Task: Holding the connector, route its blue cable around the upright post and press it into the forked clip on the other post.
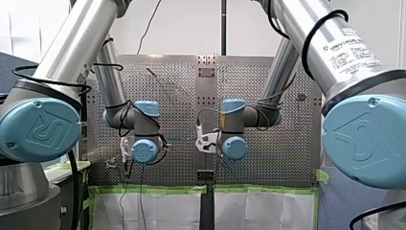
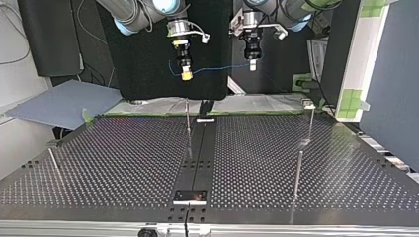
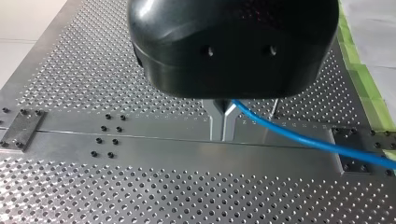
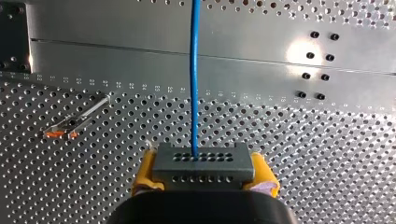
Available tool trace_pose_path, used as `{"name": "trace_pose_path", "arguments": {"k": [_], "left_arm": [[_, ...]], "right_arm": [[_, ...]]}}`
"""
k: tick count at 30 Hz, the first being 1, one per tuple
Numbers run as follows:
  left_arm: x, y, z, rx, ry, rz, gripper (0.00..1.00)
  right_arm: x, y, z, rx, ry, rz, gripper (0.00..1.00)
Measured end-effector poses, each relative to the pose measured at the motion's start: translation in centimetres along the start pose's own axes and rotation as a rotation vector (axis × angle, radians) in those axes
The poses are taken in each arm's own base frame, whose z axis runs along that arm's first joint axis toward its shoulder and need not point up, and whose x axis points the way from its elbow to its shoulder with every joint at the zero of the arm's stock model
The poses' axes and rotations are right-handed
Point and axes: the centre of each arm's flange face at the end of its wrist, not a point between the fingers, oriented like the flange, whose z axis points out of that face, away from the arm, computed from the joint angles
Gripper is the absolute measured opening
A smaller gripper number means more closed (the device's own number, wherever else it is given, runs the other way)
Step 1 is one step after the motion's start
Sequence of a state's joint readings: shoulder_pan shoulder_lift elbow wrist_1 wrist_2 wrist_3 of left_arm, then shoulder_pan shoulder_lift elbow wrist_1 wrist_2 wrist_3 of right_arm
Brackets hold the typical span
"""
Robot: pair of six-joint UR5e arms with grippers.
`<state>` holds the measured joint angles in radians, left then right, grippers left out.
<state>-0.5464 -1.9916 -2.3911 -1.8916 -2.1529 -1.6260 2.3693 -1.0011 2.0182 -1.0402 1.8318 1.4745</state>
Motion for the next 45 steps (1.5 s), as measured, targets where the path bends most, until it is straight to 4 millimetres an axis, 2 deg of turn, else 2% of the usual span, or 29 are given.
{"name": "trace_pose_path", "arguments": {"k": [5,13,45], "left_arm": [[0.0,-0.3,0.1,0.005,-0.003,-0.002,0.00],[0.1,-0.6,0.1,0.014,-0.004,-0.003,0.00],[0.1,-0.6,0.1,0.014,-0.004,-0.003,0.00]], "right_arm": [[-0.1,0.0,-0.1,-0.001,-0.005,-0.002,0.00],[-2.2,0.1,-1.0,0.002,-0.069,-0.022,0.00],[-2.4,0.1,-1.1,0.003,-0.074,-0.023,0.00]]}}
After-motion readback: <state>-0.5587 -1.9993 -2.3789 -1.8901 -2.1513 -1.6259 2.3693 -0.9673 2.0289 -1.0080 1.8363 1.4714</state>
